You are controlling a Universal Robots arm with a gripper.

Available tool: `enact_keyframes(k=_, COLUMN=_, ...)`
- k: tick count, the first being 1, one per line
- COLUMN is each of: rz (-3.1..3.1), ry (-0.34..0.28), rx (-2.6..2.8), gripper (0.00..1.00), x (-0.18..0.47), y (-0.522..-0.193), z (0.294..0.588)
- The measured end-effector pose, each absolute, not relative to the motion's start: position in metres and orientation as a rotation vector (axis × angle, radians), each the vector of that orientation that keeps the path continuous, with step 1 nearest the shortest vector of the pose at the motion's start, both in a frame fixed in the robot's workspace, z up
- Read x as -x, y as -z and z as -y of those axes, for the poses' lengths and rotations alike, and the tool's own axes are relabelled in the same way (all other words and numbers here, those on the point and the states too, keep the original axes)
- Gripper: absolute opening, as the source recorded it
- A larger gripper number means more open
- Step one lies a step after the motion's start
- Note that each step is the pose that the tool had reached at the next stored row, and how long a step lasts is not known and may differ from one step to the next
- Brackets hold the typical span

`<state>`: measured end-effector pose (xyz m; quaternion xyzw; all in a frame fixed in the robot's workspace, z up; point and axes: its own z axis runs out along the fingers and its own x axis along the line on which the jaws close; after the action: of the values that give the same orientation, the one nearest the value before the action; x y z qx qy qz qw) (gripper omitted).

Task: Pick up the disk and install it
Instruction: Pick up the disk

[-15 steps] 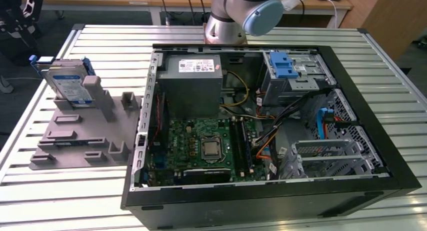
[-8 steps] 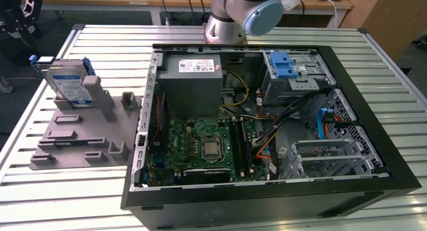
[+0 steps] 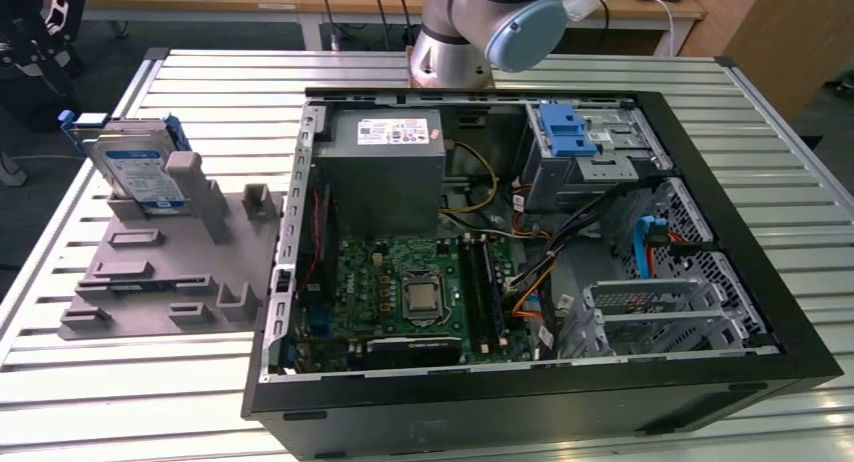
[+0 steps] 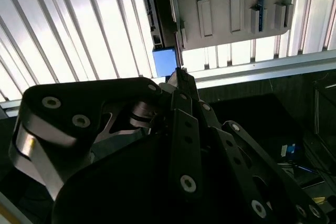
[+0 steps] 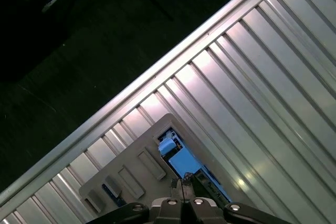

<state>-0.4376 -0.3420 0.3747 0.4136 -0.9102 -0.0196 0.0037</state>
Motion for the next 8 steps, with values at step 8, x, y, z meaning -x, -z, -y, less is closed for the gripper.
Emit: enact_keyframes(k=8, rz=2.827, ry=0.061, rx=-1.35, gripper=0.11, x=0.4376, y=-0.3747, z=0.342)
